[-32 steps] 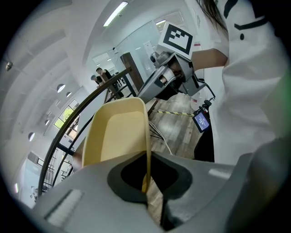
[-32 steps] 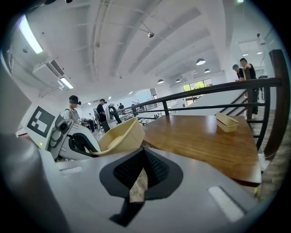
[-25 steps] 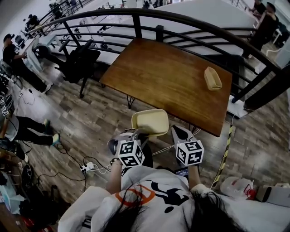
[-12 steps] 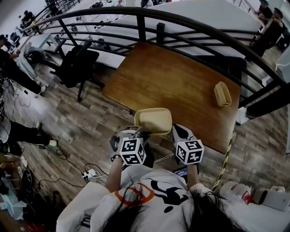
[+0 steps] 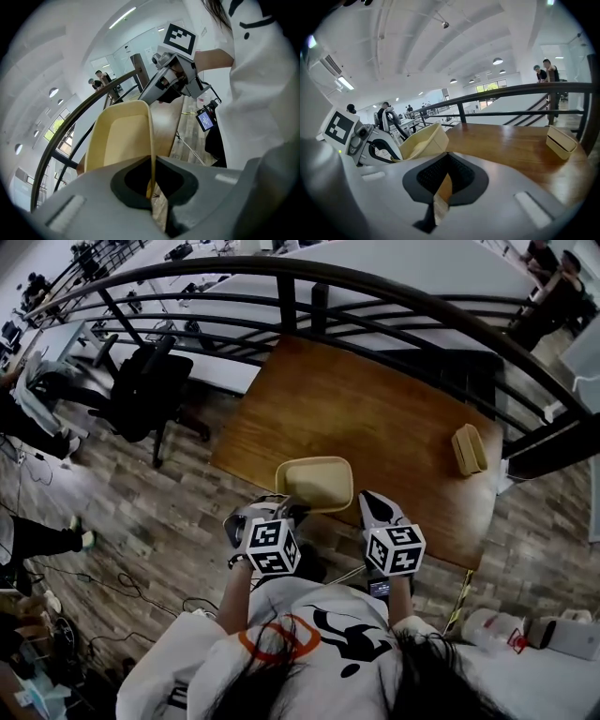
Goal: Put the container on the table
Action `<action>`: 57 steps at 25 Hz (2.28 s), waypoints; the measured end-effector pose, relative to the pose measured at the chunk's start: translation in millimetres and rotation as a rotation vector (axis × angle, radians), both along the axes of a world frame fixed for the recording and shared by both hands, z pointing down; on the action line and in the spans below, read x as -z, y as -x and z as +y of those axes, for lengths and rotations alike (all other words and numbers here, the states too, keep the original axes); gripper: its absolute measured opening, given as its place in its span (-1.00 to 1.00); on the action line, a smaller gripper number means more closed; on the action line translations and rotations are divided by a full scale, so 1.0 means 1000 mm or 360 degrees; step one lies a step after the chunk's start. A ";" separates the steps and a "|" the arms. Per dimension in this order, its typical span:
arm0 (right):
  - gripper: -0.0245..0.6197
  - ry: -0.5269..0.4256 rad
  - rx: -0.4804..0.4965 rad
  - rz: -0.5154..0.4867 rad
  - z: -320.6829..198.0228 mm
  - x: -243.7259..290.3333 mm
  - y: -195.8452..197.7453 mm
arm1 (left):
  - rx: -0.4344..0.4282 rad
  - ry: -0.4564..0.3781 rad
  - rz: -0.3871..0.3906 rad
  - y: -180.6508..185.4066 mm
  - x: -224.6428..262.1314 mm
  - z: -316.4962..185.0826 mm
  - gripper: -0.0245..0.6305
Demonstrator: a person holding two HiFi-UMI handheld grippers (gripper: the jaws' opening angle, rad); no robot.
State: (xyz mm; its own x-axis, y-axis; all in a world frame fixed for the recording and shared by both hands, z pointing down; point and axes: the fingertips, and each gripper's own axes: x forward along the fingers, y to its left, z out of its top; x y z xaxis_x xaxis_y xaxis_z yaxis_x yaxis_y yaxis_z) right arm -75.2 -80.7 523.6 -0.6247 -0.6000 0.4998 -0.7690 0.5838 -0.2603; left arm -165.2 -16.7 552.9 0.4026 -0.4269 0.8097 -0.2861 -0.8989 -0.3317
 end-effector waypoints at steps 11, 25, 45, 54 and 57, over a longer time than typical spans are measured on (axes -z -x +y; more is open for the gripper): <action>-0.86 0.0066 -0.0166 0.0038 -0.041 -0.008 -0.020 | -0.0103 0.0026 0.0014 0.006 -0.012 -0.077 -0.93; -0.86 0.0080 -0.0166 0.0034 -0.102 -0.009 -0.078 | -0.0154 0.0029 -0.0011 -0.045 -0.028 -0.203 -0.93; -0.86 0.0241 -0.0361 0.0069 -0.127 -0.045 -0.160 | 0.0074 0.0276 -0.0288 -0.035 -0.150 -0.370 -0.93; -0.86 0.0250 -0.0407 0.0088 -0.128 -0.048 -0.171 | 0.0168 0.0326 -0.0175 -0.041 -0.155 -0.376 -0.34; -0.86 0.0239 -0.0395 0.0084 -0.125 -0.045 -0.171 | 0.0208 0.0275 -0.0059 -0.049 -0.138 -0.372 -0.32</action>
State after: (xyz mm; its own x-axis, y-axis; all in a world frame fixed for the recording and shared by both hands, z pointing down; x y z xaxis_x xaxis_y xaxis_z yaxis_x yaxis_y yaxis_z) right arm 95.3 -205.6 569.0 -0.4388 -0.6480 0.6225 -0.8983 0.3338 -0.2857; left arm -116.5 -388.4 691.4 0.3218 -0.3270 0.8886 -0.3944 -0.8995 -0.1881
